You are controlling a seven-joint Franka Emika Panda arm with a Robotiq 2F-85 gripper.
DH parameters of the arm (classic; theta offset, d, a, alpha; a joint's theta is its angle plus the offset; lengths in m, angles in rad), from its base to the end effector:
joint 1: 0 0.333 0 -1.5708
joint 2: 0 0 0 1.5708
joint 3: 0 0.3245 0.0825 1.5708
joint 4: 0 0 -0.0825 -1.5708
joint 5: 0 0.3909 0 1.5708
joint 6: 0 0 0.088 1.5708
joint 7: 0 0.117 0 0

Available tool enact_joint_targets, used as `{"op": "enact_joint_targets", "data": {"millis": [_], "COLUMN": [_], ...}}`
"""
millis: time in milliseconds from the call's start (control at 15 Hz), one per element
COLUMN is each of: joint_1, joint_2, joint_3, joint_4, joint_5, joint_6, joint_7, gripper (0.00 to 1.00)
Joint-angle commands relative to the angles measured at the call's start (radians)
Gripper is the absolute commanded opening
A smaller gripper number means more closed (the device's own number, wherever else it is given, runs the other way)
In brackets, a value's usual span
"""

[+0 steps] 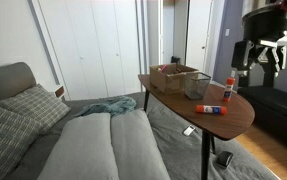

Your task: Put a stick of glue in the penholder

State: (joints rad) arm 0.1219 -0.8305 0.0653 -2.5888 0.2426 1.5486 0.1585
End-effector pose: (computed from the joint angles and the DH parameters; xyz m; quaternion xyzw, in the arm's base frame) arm 0.2682 0.0816 0.4898 -0.9898 0.0089 0.1184 0.0787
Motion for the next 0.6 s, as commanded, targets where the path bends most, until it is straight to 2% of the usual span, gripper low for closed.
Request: {"op": "enact_joint_targets", "data": {"millis": [0, 333, 533], "joint_1": [-0.026, -0.026, 0.02], "joint_2": [0.0, 0.0, 0.044], "joint_3": [0.019, 0.019, 0.025], "joint_4": [0.002, 0.002, 0.018], "joint_5": [0.011, 0.011, -0.047], "joint_6": [-0.006, -0.006, -0.005], "joint_7": [-0.015, -0.015, -0.164], "gripper": [1.0, 1.0, 1.0]}}
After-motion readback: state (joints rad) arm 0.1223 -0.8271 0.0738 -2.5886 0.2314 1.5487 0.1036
